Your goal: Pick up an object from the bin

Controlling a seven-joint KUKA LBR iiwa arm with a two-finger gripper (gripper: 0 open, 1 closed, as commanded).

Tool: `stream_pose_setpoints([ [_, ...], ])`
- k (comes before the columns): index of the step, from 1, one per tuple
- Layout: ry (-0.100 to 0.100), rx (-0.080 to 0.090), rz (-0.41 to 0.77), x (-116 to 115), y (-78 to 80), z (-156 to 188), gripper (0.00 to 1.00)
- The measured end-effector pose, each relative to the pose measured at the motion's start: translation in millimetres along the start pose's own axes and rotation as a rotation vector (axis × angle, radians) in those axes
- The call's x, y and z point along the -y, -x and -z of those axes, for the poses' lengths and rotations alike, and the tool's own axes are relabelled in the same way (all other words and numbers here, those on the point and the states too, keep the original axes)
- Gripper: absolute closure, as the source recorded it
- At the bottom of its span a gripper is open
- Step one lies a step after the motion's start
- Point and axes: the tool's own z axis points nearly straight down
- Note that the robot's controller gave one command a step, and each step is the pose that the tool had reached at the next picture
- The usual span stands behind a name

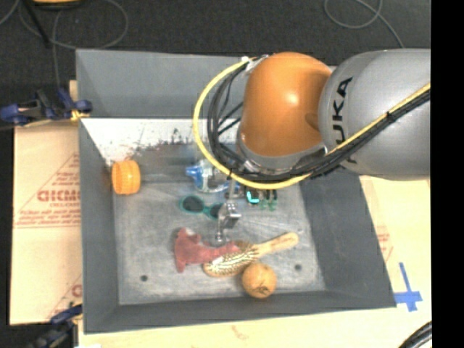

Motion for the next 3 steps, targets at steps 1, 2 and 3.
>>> stream_pose_setpoints([
  [1,0.001,0.008,-0.002,0,1.5,4,0.00],
  [2,-0.002,0.017,0.109,-23,-24.3,-138,1.00],
  [3,0.000,0.015,0.108,-24,-25.3,-140,0.00],
])
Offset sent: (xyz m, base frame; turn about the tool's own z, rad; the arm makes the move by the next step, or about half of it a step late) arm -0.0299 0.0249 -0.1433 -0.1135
